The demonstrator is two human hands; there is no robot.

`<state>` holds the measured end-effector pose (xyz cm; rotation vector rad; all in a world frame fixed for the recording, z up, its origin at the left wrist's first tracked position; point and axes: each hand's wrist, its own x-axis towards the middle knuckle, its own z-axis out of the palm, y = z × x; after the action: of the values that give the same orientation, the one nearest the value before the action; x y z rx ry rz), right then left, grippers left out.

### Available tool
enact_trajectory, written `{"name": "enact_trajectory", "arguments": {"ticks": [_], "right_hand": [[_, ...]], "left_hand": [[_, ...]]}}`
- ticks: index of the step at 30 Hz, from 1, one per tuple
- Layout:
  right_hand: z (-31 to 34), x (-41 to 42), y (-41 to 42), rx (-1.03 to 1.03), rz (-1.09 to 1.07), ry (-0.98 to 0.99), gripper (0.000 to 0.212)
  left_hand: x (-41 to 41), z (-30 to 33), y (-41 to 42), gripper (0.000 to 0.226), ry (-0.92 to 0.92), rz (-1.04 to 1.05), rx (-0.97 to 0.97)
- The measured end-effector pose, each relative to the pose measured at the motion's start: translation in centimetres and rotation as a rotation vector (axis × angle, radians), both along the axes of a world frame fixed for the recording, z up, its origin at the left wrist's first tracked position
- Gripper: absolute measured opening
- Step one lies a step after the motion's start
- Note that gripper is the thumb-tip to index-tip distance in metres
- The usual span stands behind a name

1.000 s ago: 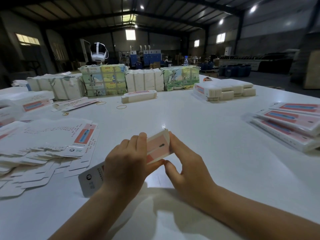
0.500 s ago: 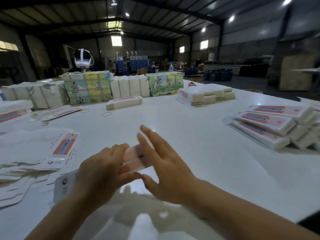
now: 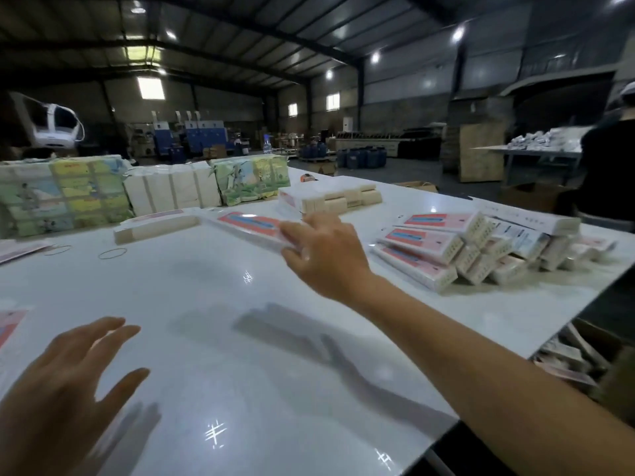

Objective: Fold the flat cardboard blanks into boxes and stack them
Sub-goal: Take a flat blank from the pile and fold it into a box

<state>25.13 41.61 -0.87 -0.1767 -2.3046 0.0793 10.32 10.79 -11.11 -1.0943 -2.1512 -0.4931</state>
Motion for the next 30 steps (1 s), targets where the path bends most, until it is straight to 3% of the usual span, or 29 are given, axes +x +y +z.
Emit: {"name": "enact_trajectory", "arguments": {"ticks": [2,5,7,9,14,18,22,25,28,30], "right_hand": [[0.7,0.9,5.3,0.041,-0.216,0.015,0.035],[-0.6,3.6,13.3,0.056,-0.545,-0.141,0.04],[-2.2,5.7,17.2,0.051,-0.712,-0.288,0.04],[-3.6,7.0,19.3,0.045,-0.766,-0.346,0.042],[-3.2,7.6,19.3,-0.005,-0.811,-0.378,0.046],[-0.2,5.2,13.7,-0.043,-0.649,-0.27,0.051],[0.5,0.4,2.3,-0.04,-0.129,-0.18,0.036],[-2.1,-2.8,-5.8,-0.1,0.148,-0.342,0.031],[-6.1,-4.7,-10.5,-0.058,0.18,-0.543,0.029],[-7.9,-5.1,-11.2,-0.041,0.194,-0.548,0.029]], "left_hand": [[-0.6,-1.0,0.0,0.064,-0.08,0.026,0.0],[-0.9,-1.9,0.5,0.043,-0.209,-0.013,0.011],[-1.4,-2.6,1.0,0.055,-0.236,-0.044,-0.008],[-1.3,-2.9,1.5,0.064,-0.263,-0.095,-0.019],[-0.4,-1.9,1.9,0.059,-0.278,-0.107,-0.006],[0.9,-0.8,1.9,0.037,-0.247,-0.036,-0.065],[2.7,0.2,1.6,0.006,-0.326,0.022,-0.082],[4.1,1.1,1.6,0.007,-0.385,0.062,-0.075],[4.9,1.6,1.4,0.011,-0.422,0.055,-0.052],[5.1,1.7,1.4,0.015,-0.428,0.06,-0.04]]}}
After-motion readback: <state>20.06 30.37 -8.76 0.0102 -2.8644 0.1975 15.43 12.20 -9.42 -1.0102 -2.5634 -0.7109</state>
